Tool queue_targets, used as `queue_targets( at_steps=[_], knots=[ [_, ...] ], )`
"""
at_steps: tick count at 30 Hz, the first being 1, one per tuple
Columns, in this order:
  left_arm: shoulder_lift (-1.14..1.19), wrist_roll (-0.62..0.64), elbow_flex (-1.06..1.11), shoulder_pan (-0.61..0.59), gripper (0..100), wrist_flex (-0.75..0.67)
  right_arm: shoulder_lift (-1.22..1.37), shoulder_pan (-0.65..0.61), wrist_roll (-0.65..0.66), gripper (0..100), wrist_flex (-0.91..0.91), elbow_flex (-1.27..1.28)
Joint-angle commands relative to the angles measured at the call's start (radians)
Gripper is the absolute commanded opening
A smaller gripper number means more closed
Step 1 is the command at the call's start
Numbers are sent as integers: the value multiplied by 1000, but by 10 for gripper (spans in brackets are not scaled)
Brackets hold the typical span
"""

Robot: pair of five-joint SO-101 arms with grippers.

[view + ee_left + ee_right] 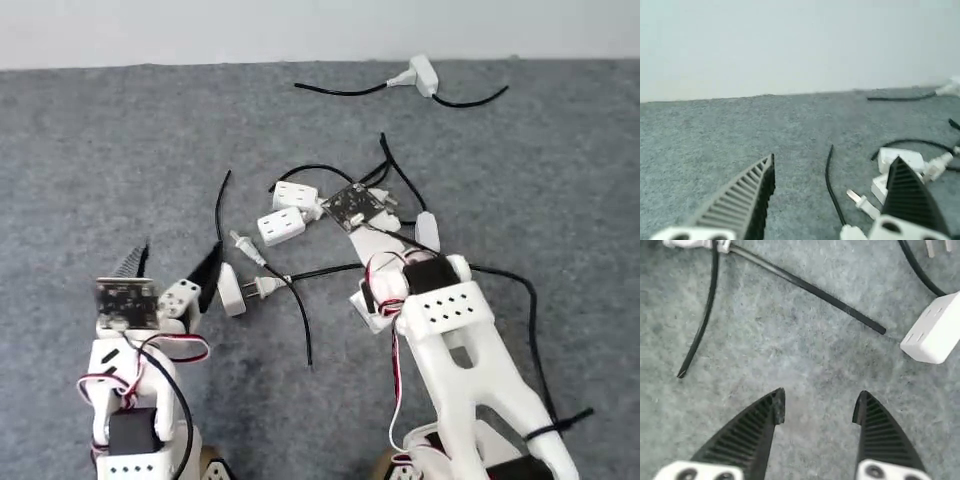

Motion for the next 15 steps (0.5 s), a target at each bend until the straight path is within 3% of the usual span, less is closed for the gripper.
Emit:
queue_targets(
  at_steps=[1,15],
  knots=[
    [-14,-49,-12,46,348,5,-39,2,-21,210,-101,43],
    [-11,-226,-10,189,348,94,-41,5,-31,209,-246,172]
  ],
)
